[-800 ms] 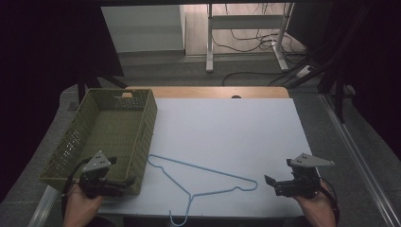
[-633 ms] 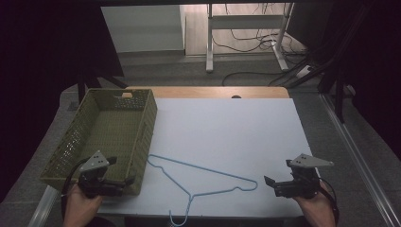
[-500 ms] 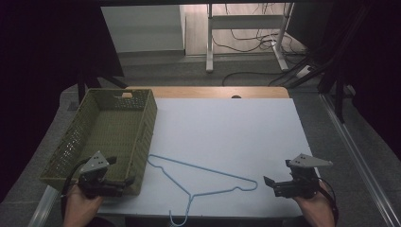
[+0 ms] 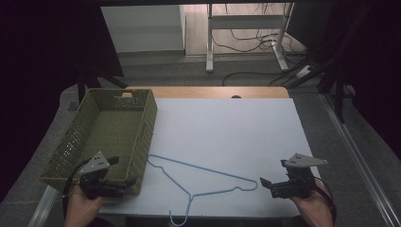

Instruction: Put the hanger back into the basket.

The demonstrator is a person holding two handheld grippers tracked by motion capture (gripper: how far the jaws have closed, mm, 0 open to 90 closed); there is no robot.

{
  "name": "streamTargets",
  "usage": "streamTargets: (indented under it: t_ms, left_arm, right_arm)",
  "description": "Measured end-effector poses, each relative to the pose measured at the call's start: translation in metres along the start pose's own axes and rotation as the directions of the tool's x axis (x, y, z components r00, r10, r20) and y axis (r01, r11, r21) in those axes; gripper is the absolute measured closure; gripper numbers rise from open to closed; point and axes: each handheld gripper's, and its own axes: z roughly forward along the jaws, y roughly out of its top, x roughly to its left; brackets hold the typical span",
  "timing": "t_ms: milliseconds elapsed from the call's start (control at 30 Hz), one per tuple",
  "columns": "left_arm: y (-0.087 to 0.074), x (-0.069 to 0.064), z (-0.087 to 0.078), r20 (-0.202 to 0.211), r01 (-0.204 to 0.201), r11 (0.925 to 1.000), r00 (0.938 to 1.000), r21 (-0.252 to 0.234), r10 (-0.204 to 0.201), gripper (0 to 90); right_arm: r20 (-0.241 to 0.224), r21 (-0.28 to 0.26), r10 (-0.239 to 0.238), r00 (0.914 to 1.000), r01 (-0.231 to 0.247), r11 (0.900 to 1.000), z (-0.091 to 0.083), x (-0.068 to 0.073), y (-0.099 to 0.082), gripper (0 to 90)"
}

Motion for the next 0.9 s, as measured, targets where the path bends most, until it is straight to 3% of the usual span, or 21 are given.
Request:
streamTargets:
  t_ms: [267, 367, 467, 900]
  left_arm:
    - [0.003, -0.002, 0.002, 0.008, -0.004, 1.0, 1.0, -0.001, 0.004, 0.9]
    - [0.006, -0.004, 0.002, 0.004, -0.003, 1.0, 1.0, -0.006, 0.004, 0.8]
    - [0.011, -0.005, 0.0, 0.032, 0.014, 0.9993, 0.9994, -0.034, -0.013, 1.0]
    - [0.023, -0.018, 0.005, 0.073, 0.014, 0.9989, 0.9973, -0.044, -0.01, 2.0]
  right_arm:
    - [-0.028, -0.015, 0.012, 0.9995, -0.012, 0.9998, 0.002, 0.007, 0.007, 0.0]
    - [-0.038, -0.009, -0.007, 0.9992, 0.006, 0.9999, 0.004, 0.011, 0.011, 0.0]
    - [-0.044, -0.007, -0.024, 0.9987, 0.024, 0.9997, 0.006, 0.014, 0.015, 0.0]
    - [-0.09, 0.028, -0.065, 0.9938, 0.068, 0.9973, 0.015, 0.031, 0.027, 0.0]
